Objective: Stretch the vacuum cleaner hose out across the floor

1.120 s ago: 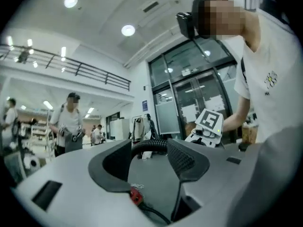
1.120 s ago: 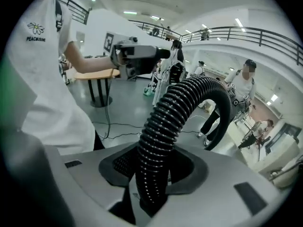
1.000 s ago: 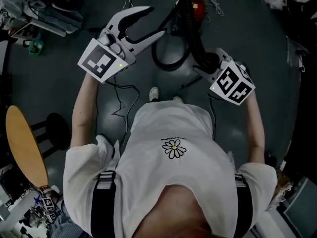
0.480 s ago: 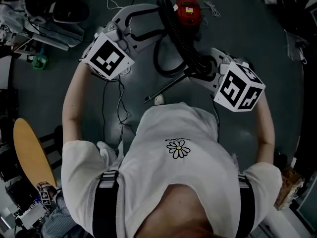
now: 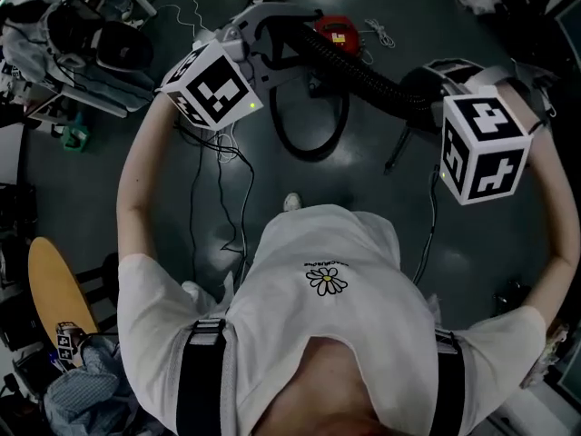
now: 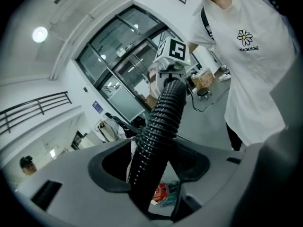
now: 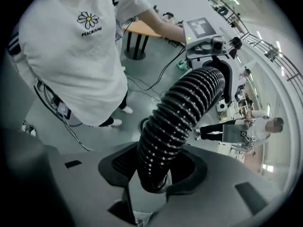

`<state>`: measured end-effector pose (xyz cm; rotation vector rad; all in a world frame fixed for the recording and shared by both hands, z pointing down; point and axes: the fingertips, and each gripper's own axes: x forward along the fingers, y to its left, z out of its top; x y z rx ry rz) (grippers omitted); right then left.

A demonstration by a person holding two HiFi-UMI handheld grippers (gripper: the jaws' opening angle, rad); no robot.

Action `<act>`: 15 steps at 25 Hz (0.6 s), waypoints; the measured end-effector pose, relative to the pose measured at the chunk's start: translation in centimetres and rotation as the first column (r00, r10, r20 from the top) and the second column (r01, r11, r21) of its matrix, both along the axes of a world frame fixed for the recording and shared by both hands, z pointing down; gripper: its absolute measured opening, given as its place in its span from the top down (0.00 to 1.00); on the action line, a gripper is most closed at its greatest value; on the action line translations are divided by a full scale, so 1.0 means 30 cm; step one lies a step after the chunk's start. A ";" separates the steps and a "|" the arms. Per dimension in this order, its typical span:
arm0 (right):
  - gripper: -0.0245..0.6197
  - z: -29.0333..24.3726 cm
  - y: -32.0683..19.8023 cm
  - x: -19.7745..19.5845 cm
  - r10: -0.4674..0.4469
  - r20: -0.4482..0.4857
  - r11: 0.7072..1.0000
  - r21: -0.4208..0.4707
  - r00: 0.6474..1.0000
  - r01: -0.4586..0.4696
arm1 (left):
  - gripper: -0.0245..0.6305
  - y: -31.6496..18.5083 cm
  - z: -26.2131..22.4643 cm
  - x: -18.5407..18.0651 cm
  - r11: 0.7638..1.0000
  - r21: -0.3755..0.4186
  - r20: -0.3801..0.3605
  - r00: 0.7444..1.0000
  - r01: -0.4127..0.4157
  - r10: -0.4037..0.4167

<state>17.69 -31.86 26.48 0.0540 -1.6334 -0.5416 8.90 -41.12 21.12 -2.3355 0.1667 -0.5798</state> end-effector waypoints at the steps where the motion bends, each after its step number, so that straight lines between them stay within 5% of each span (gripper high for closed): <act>1: 0.70 -0.007 -0.003 0.022 -0.006 -0.045 1.000 0.014 0.999 0.007 | 0.62 0.006 0.020 0.031 0.999 -0.013 0.038 0.999 -0.032 0.032; 4: 0.70 -0.022 -0.028 0.086 -0.004 -0.141 0.998 0.058 0.990 0.013 | 0.63 0.054 0.101 0.107 0.988 -0.102 0.153 0.980 -0.112 0.127; 6: 0.70 -0.012 -0.070 0.160 0.014 -0.186 0.997 0.082 0.983 0.001 | 0.63 0.107 0.170 0.122 0.964 -0.233 0.262 0.946 -0.127 0.188; 8: 0.70 0.032 -0.105 0.242 0.023 -0.230 0.997 0.083 0.973 -0.004 | 0.63 0.202 0.229 0.123 0.893 -0.430 0.352 0.886 -0.133 0.302; 9: 0.70 0.063 -0.114 0.272 0.015 -0.245 0.997 0.077 0.969 0.004 | 0.63 0.266 0.246 0.119 0.824 -0.552 0.366 0.851 -0.127 0.376; 10: 0.70 0.094 -0.119 0.290 0.002 -0.246 0.998 0.066 0.969 0.015 | 0.64 0.338 0.251 0.116 0.727 -0.677 0.347 0.822 -0.113 0.451; 11: 0.70 0.121 -0.122 0.296 -0.011 -0.229 0.998 0.057 0.973 0.025 | 0.64 0.412 0.246 0.116 0.599 -0.795 0.295 0.805 -0.093 0.516; 13: 0.69 0.154 -0.135 0.276 -0.040 -0.153 0.996 0.073 0.987 0.052 | 0.64 0.547 0.203 0.134 0.255 -0.964 0.087 0.811 -0.078 0.579; 14: 0.69 0.155 -0.151 0.254 -0.057 -0.099 0.992 0.107 0.993 0.068 | 0.64 0.599 0.169 0.155 0.074 -0.992 -0.042 0.827 -0.100 0.561; 15: 0.69 0.146 -0.173 0.230 -0.072 -0.035 0.984 0.158 0.997 0.076 | 0.64 0.639 0.132 0.184 -0.077 -0.986 -0.166 0.841 -0.148 0.515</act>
